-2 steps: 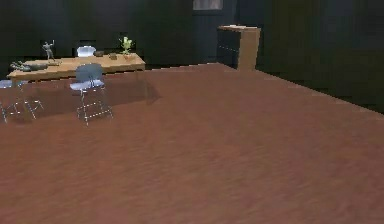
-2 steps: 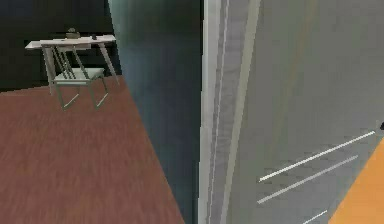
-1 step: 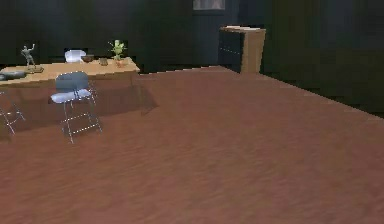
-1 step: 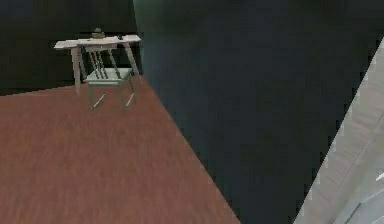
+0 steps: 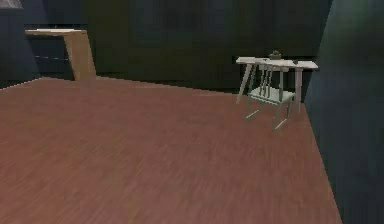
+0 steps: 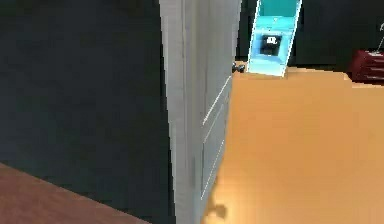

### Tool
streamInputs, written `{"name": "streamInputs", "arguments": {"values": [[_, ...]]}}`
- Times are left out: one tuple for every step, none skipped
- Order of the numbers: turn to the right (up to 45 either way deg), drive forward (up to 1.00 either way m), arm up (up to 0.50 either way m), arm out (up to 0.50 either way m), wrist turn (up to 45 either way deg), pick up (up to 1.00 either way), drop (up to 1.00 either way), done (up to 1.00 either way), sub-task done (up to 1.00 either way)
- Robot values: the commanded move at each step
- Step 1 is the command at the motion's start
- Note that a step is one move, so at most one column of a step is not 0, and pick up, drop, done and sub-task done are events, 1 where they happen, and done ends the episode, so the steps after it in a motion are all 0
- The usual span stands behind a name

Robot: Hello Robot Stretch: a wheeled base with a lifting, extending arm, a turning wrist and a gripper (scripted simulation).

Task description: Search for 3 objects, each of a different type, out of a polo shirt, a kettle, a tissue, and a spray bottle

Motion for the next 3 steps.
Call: {"name": "streamInputs", "arguments": {"values": [[0.0,1.00,0.00,0.00,0.0,0.00,0.00,0.00,0.00],[3.0,0.00,0.00,0.00,0.0,0.00,0.00,0.00,0.00],[0.0,1.00,0.00,0.00,0.0,0.00,0.00,0.00,0.00]]}}
